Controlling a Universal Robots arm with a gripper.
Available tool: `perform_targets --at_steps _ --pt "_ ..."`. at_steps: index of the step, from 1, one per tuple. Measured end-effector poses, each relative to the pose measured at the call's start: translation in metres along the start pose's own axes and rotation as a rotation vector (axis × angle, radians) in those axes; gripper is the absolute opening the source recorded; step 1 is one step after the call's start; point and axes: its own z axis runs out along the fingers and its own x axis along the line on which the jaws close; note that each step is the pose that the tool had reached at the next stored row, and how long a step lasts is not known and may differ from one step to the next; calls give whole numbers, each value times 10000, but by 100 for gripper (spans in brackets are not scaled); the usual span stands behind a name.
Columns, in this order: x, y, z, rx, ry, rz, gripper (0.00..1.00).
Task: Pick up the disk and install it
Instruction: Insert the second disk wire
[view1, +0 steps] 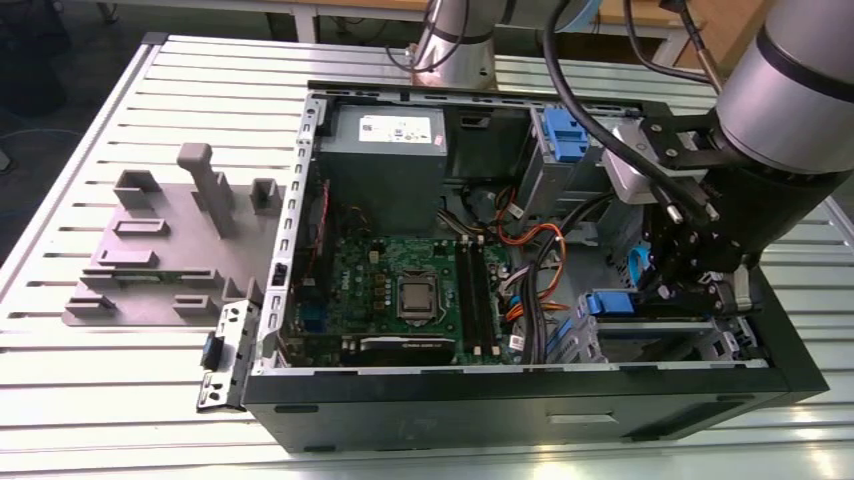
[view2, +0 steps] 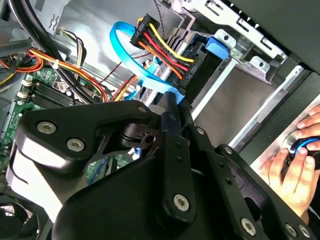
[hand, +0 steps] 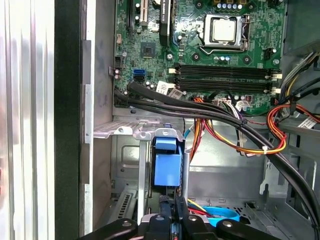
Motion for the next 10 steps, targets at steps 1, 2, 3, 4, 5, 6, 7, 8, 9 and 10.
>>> perform_targets --at_steps 1,2,3,4,5,6,7,8,9,10 --pt "0 -1 -14 0 0 0 16" --pt "0 -3 -26 0 -7 0 16" --pt "0 -4 -37 0 -9 0 16" --pt "1 -4 -42 1 -17 1 16" --pt "1 -4 -42 1 -34 3 16" --pt "1 -4 -41 2 -83 7 16" --pt "5 -4 -42 4 -144 13 16" --pt "10 -4 -43 5 -207 19 16" --pt "16 -4 -42 7 -271 24 16" --pt "25 -3 -42 9 -350 32 16"
